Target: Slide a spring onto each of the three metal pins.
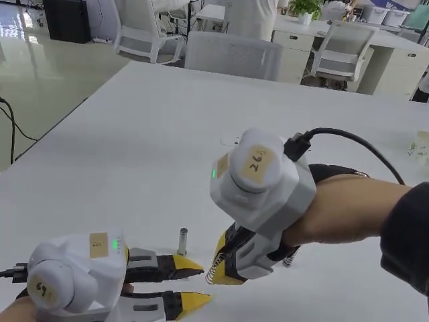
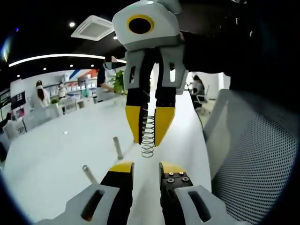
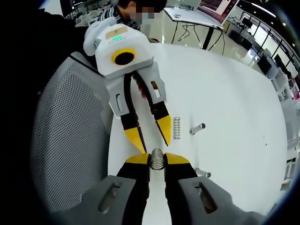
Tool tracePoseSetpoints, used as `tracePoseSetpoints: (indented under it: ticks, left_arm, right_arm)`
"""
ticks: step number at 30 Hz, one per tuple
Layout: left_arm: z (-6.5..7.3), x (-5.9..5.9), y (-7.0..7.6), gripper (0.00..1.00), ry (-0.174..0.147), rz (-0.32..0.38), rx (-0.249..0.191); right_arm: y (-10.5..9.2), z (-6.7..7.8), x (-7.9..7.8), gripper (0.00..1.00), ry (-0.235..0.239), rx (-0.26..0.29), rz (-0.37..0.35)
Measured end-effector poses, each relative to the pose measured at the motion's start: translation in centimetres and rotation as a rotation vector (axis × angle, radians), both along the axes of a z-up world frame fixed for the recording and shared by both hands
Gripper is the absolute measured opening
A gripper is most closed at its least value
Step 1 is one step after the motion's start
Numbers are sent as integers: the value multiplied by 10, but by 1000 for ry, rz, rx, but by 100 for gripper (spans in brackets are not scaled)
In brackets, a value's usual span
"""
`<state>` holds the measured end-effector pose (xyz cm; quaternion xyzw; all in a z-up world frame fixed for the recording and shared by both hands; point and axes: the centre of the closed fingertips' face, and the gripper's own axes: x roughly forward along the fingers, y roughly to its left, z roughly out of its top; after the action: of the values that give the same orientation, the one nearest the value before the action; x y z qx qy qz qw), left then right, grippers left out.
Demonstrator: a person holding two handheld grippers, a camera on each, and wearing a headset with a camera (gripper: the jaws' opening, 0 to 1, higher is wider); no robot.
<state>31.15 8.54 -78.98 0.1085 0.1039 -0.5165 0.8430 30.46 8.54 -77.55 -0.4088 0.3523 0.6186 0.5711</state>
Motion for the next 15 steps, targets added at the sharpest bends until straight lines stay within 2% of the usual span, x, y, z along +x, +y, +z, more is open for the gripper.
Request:
tracePoseSetpoints:
  ticks: [15]
  left_arm:
    - [-7, 5, 23, 29, 33, 82, -12]
  right_arm:
    - [-15, 1, 13, 9, -14, -12, -39]
